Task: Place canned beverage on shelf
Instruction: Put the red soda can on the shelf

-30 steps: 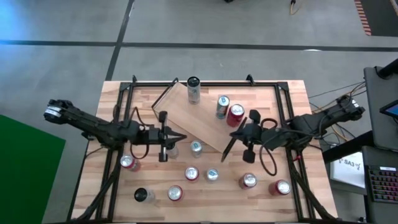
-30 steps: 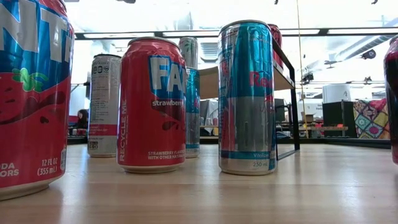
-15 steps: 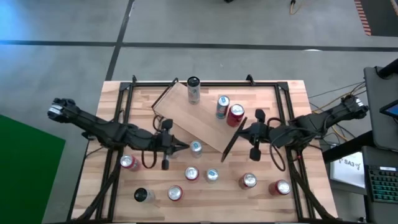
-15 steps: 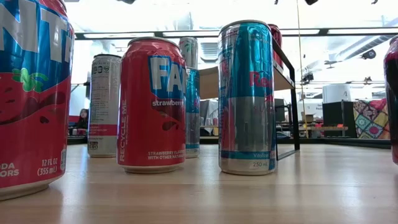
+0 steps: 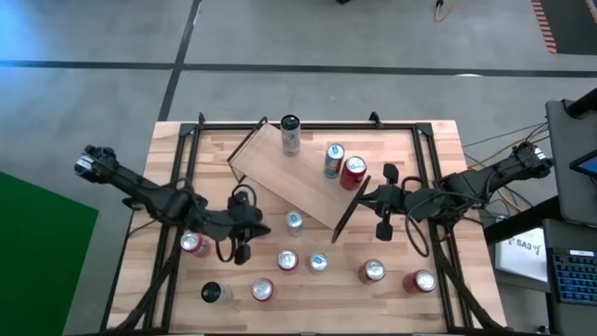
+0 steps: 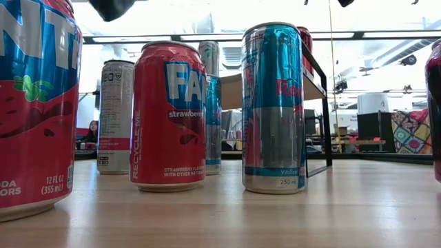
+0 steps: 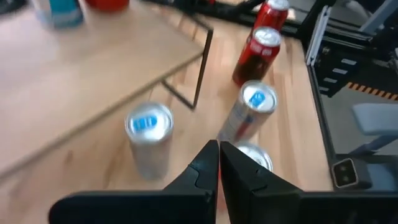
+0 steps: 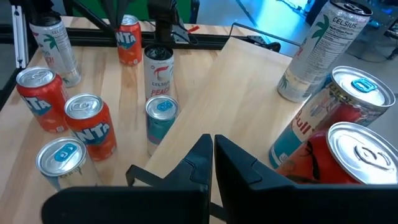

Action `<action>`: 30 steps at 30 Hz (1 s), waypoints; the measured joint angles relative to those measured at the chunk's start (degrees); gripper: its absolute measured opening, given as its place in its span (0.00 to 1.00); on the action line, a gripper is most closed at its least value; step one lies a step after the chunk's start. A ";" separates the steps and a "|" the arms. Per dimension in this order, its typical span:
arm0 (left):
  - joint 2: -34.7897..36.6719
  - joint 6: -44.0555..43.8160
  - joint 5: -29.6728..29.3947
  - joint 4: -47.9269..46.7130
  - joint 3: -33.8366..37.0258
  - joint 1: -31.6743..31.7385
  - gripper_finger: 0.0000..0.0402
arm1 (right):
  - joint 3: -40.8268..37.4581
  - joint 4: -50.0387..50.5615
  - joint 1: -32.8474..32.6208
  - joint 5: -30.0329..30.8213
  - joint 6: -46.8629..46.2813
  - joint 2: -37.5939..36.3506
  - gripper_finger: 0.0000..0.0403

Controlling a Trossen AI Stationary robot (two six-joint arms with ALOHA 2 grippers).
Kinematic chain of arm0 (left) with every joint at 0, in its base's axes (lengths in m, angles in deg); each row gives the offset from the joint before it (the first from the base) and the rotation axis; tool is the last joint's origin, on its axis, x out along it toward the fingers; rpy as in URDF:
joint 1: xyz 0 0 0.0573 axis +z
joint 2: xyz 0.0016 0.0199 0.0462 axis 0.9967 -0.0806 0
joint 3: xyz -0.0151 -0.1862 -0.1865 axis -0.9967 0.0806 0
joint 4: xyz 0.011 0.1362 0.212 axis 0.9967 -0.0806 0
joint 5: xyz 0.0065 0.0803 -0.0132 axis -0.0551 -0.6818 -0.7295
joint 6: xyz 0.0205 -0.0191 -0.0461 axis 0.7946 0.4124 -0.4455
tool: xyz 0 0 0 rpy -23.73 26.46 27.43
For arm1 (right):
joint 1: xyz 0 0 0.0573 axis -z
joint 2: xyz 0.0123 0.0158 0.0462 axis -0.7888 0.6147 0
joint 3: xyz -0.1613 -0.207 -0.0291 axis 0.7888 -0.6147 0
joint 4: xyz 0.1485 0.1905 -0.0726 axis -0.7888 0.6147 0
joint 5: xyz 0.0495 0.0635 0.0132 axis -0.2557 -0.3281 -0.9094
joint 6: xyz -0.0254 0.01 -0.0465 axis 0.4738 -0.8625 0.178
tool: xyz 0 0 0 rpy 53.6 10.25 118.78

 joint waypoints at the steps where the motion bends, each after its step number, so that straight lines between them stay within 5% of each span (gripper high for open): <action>1: 0.01 -1.85 0.03 -0.71 0.00 -0.34 0.00 | 0.00 -0.04 0.00 0.02 0.01 -0.03 0.02; 11: 0.02 -12.85 0.02 -5.41 0.00 -2.94 0.00 | 0.00 -0.05 0.00 0.02 0.53 -0.13 0.02; 30: -2.95 -14.50 0.09 -5.40 0.00 -3.69 0.00 | 0.00 -0.45 0.00 0.02 0.47 -0.11 0.02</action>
